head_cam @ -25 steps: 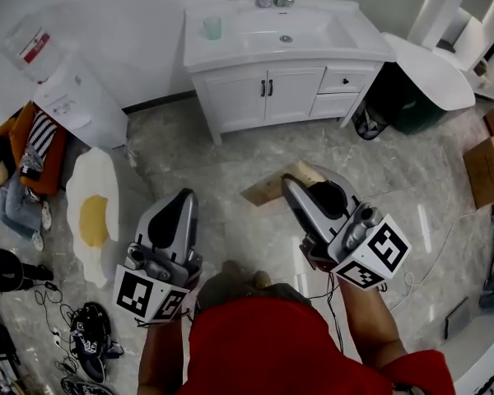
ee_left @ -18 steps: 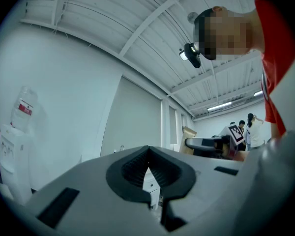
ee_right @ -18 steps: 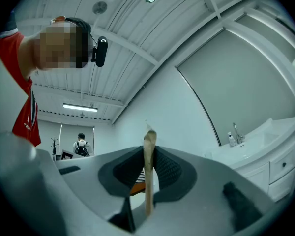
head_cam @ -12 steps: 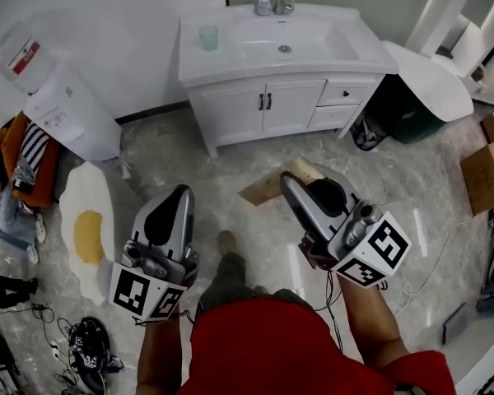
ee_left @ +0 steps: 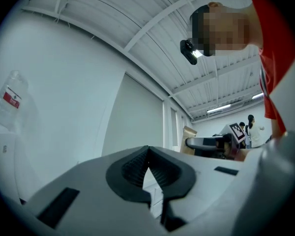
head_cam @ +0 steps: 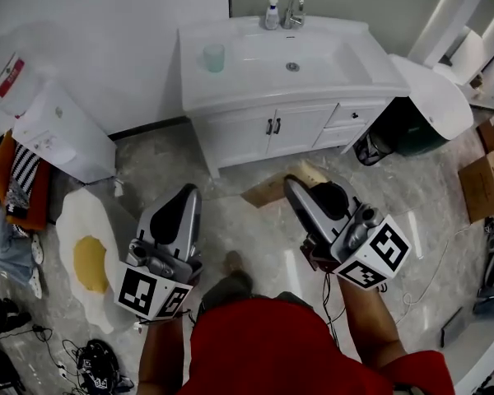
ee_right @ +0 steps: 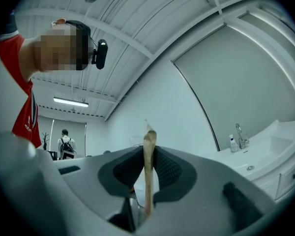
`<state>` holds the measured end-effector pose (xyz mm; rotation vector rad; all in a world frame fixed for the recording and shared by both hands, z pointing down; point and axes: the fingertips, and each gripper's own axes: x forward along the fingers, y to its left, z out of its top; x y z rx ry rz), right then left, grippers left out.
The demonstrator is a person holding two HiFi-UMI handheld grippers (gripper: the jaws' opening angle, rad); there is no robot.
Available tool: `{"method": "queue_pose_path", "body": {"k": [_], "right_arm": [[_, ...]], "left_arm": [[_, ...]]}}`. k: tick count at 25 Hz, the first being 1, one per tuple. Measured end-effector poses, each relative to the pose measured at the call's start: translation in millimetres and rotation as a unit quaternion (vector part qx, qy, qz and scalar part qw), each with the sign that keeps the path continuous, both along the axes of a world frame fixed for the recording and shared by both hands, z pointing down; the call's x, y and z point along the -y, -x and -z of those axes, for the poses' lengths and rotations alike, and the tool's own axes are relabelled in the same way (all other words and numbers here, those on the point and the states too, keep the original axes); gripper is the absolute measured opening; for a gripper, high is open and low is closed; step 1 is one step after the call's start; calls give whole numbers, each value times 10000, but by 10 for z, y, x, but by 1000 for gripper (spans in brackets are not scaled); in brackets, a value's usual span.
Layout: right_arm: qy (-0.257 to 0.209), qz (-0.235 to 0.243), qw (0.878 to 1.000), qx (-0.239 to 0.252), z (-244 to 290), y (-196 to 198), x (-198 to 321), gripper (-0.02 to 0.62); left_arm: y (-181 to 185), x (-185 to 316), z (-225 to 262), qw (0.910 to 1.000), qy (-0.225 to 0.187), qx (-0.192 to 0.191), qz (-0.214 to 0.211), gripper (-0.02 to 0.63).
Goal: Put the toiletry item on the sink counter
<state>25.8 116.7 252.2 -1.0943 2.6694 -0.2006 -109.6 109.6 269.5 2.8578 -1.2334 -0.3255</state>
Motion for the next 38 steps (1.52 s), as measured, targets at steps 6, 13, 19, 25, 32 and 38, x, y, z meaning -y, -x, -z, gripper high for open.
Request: {"method": "queue_pose_path", "body": {"k": [6,13,19,25,32,38], "right_arm": [[1,-85,10000,-47,66,210,684,75],[52,-175,9998,-52,67,325,1274,75],[44,-143,9998,-97,65,311,1720,75],[2,44,10000,-69,12,233,2356,75],[-47,329,9994,-77,6,113,3268,75],[-95,537,9984,-126,-7,90,4022,75]], "left_arm": [[166,755,61,9999,-56,3,-150,17],[287,1396,60,9997,-24,-27,-224,17],[234,1829,-16,9997,71,-37,-227,17],[170,2400,-75,10000,88,-10,-42,17],[20,3233,-68,9997,76,-77,239,17],[-121,3872,-139,9985,128,78,532,17]]}}
